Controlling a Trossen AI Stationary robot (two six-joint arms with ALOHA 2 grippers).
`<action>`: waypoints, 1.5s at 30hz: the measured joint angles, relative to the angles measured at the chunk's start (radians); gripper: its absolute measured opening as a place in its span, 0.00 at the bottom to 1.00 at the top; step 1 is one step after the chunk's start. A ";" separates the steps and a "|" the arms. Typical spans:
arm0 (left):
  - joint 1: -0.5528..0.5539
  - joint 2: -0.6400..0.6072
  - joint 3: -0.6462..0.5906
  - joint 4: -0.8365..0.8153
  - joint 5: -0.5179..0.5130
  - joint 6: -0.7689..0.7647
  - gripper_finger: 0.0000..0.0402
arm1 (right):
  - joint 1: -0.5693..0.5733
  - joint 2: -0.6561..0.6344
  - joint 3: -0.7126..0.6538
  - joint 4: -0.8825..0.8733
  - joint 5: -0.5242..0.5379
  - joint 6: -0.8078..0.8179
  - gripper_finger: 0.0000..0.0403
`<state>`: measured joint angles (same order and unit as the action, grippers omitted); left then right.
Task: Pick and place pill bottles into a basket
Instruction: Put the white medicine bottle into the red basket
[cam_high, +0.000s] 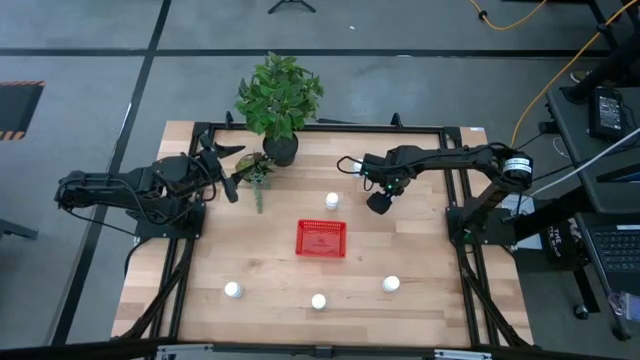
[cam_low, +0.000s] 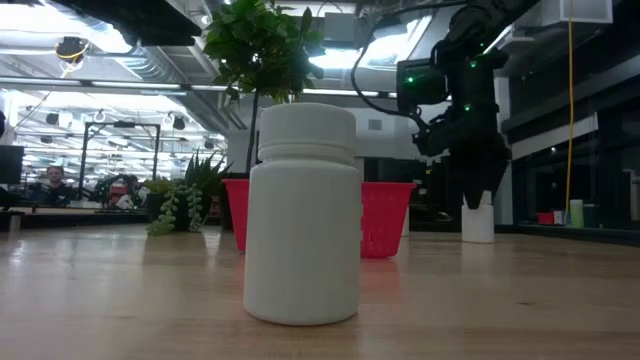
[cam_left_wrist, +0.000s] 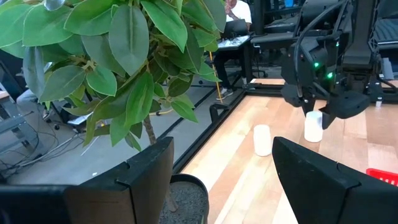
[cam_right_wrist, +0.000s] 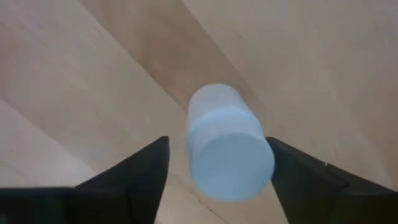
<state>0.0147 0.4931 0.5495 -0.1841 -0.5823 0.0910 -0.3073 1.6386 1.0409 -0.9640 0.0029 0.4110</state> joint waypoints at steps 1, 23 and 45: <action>0.000 0.000 0.000 0.000 0.000 0.000 0.66 | 0.000 0.000 0.000 0.004 0.000 0.000 0.62; 0.000 0.000 0.000 0.000 0.000 0.000 0.66 | 0.109 0.002 0.274 -0.069 -0.005 -0.022 0.38; 0.000 0.000 0.000 0.000 -0.001 0.000 0.66 | 0.510 0.255 0.643 -0.111 0.022 0.135 0.38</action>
<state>0.0147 0.4931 0.5495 -0.1841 -0.5829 0.0914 0.2027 1.8940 1.6840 -1.0751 0.0253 0.5465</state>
